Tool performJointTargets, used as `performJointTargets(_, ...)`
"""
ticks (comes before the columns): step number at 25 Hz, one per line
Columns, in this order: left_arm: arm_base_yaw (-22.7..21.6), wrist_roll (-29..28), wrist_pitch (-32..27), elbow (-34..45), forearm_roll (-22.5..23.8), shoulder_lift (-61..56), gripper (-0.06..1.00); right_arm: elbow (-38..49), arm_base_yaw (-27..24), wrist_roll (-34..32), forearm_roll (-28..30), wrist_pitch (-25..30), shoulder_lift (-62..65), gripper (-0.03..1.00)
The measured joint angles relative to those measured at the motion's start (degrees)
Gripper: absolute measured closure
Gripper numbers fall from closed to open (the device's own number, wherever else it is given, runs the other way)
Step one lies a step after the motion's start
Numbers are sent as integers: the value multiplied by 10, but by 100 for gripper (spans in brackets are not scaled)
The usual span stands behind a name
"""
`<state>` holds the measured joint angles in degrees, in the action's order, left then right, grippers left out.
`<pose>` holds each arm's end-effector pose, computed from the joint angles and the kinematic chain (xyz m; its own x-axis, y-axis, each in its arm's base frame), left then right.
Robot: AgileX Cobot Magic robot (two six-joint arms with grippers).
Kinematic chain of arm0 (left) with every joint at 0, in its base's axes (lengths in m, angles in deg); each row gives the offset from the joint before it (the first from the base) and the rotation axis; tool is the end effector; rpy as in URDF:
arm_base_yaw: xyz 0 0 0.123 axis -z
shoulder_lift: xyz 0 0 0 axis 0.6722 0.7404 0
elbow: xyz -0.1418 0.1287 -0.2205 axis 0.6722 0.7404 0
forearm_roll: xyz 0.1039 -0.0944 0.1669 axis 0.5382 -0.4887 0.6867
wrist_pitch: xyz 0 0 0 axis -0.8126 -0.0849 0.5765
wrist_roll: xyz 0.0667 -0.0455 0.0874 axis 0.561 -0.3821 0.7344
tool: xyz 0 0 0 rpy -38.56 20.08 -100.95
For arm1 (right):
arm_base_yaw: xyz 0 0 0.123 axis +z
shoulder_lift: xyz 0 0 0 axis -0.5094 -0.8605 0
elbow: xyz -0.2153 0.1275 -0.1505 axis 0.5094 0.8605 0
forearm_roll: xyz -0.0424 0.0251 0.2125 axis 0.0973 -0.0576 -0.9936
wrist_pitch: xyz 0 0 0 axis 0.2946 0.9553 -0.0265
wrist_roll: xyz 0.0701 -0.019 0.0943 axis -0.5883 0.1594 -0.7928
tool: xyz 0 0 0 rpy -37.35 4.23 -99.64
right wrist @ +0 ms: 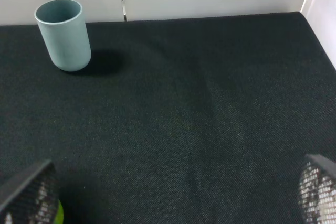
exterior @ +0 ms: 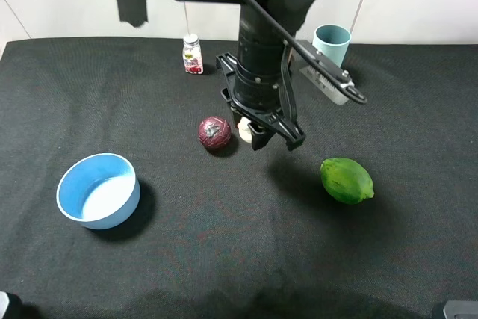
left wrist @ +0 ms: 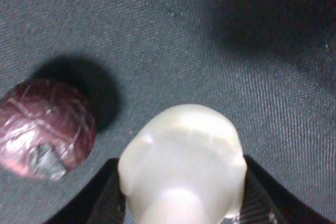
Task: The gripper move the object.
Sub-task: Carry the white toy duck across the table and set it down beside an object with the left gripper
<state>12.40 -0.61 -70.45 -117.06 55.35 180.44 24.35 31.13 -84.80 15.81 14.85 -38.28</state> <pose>0.2465 -0.3382 0.1732 -0.5862 0.8024 -0.1120 0.8038 0.5933 0.0432 -0.0156 -0.0041 0.2513 -0.4178 0.0500 -0.9072 0.0440 0.9984 0.0348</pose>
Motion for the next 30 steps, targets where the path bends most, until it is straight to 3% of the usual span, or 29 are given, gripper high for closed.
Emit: performJointTargets(30,59,-11,107,0,-40,62,43,0,0,0,0,0,0,27)
